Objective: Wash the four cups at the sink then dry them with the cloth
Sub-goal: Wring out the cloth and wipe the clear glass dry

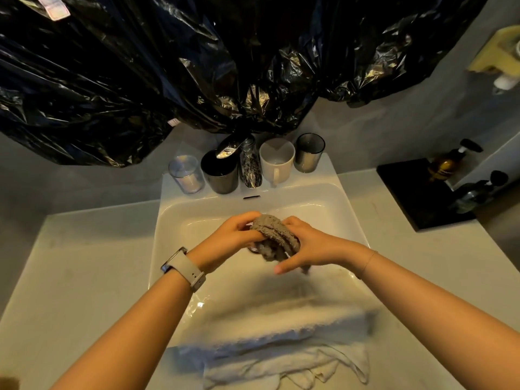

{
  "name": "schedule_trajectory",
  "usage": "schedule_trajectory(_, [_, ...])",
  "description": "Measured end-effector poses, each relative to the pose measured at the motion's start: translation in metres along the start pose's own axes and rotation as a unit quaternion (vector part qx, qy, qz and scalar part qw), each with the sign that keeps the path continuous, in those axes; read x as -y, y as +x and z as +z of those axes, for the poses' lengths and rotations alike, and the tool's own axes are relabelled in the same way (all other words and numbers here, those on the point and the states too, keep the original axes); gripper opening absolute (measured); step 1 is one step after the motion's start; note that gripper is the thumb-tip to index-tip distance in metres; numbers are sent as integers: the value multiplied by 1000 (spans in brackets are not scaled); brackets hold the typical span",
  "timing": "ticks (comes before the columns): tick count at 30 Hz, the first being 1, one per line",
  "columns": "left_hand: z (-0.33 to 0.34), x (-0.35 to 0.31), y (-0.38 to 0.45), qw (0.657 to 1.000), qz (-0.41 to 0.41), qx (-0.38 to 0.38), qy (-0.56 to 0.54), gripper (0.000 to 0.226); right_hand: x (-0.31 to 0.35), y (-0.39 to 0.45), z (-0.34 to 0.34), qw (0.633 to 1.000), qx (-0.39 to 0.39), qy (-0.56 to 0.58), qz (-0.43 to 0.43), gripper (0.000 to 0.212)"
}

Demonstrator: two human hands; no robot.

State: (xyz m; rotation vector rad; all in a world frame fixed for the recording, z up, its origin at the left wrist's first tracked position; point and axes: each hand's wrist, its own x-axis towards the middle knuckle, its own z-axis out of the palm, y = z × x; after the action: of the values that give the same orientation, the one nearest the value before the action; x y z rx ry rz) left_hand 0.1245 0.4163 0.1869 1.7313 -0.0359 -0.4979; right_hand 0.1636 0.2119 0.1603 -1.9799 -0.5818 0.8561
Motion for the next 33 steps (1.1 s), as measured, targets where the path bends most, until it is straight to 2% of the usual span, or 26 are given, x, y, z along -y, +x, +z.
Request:
schedule_trajectory(3, [6,-1,0,998,-5,-2,-55,24,-6,1,14,983,-3,183,29,61])
schedule_trajectory(5, [6,2,0,998,-1,-9,-68,29,-9,2,20,973,-7,228,28,50])
schedule_trajectory(7, [3,1,-4,998,-15,-5,-66,36,-7,4,24,974,-28,221,29,37])
schedule_trajectory(9, [-7,0,-9,997,-45,18,-67,45,-3,6,22,988,-76,130,23,32])
schedule_trajectory(11, [-24,2,-12,989,-91,46,-107,56,1,8,15,991,-120,-53,-17,27])
schedule_trajectory(13, [-40,8,-10,969,-155,92,-170,70,6,11,10,955,-126,-257,-73,26])
schedule_trajectory(15, [-44,12,-2,947,-208,164,-183,84,14,17,10,907,-111,-380,-143,25])
schedule_trajectory(16, [-40,12,2,942,-221,200,-156,81,19,20,11,889,-101,-410,-178,25])
schedule_trajectory(18, [-25,12,10,939,-225,251,-71,58,25,27,12,862,-82,-445,-228,25])
schedule_trajectory(20, [-10,13,16,947,-219,236,-3,36,27,31,7,846,-79,-476,-228,28])
schedule_trajectory(22, [-2,14,21,963,-209,161,59,24,27,34,0,847,-80,-498,-168,36])
schedule_trajectory(24, [1,17,25,958,-167,84,215,22,22,37,-1,848,-52,-520,-92,34])
schedule_trajectory(26, [2,21,30,916,-91,37,388,18,18,44,4,875,2,-484,-13,17])
schedule_trajectory(28, [1,26,34,868,-35,22,496,7,14,51,7,936,56,-337,87,12])
schedule_trajectory(29, [0,31,37,841,-10,19,541,17,13,55,7,957,82,-244,136,15])
schedule_trajectory(31, [-5,41,42,791,24,24,611,29,9,61,7,963,146,-74,214,25])
schedule_trajectory(33, [-9,48,48,766,39,27,641,32,-3,68,10,932,218,93,275,37])
